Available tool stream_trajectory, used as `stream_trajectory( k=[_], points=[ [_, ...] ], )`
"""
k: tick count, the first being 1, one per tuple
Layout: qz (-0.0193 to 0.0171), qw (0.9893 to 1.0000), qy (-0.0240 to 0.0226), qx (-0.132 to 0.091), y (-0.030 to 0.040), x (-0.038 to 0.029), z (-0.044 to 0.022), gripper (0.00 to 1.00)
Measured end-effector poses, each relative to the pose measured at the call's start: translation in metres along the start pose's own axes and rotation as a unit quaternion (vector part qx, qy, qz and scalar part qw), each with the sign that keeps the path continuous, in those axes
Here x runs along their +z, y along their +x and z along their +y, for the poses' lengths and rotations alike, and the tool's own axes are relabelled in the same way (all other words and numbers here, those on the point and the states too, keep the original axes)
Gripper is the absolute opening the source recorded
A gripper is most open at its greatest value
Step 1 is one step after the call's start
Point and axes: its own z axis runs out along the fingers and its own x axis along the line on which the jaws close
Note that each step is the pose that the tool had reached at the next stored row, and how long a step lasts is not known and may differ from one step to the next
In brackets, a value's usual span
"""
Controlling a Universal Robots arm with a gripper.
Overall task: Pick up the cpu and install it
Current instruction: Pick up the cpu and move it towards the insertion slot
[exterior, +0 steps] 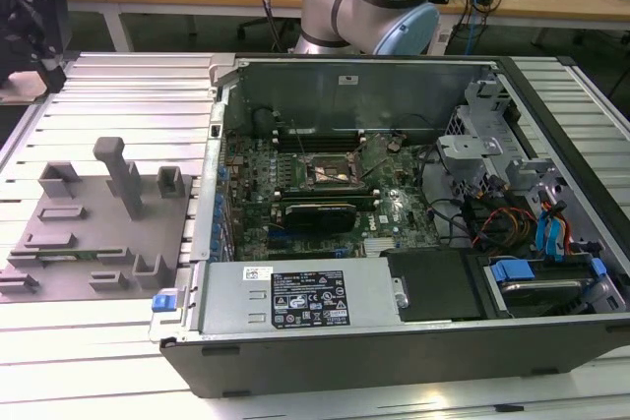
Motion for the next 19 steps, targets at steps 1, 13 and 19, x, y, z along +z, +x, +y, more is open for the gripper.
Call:
stream_trajectory(
  k=[1,13,19],
  points=[
    [0.0000,1.0000,0.0000,0.000,-0.0012,0.0000,0.0000,0.55],
    [0.0000,1.0000,0.0000,0.000,-0.0224,0.0004,-0.0004,0.55],
    [0.0000,1.0000,0.0000,0.000,-0.0341,0.0006,-0.0006,0.55]
  ],
)
